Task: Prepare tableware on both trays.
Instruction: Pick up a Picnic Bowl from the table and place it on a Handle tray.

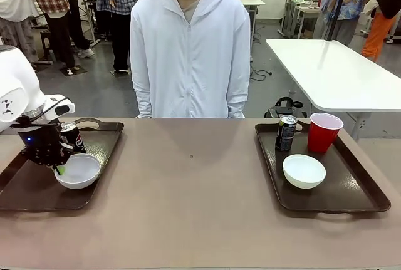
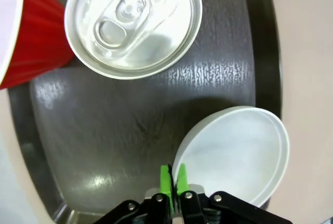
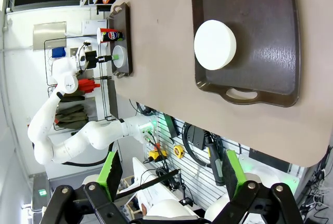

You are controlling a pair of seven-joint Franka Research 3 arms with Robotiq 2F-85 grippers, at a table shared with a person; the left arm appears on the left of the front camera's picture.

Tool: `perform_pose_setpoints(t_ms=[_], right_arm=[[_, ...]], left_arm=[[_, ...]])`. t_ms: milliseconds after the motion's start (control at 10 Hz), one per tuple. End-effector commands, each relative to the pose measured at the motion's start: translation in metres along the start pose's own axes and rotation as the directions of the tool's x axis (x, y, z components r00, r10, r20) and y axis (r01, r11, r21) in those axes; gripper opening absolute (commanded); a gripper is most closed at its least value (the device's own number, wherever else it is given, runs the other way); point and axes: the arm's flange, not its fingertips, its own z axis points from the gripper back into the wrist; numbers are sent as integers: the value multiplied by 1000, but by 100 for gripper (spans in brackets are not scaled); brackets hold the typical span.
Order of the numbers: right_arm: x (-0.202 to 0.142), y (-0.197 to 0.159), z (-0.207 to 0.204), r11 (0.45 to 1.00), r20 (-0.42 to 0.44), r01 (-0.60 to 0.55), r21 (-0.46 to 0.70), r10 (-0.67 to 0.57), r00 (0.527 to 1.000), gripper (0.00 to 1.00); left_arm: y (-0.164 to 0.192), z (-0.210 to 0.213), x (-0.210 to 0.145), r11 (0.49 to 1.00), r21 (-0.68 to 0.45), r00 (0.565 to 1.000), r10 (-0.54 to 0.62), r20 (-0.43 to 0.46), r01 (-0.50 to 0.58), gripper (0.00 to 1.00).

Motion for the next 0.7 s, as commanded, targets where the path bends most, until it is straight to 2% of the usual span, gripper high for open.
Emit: perform_pose_setpoints(t_ms=[0,100,400,600], right_arm=[[-1,-1,-2,1000,1,-16,14,16,1000,100],[-1,-1,-2,1000,1,-16,14,16,1000,100],[-1,-1,-2,1000,1,-16,14,16,1000,100],[-1,-1,-2,1000,1,-16,14,16,1000,100]], left_arm=[[0,-7,-17,999,50,1000,21,-8,-21,0],[-1,-7,-18,998,54,1000,21,-16,-20,51],[-3,9,-22,999,34,1000,28,-8,-28,84],[-10,35,-30,1000,-7,1000,4,11,-4,100]])
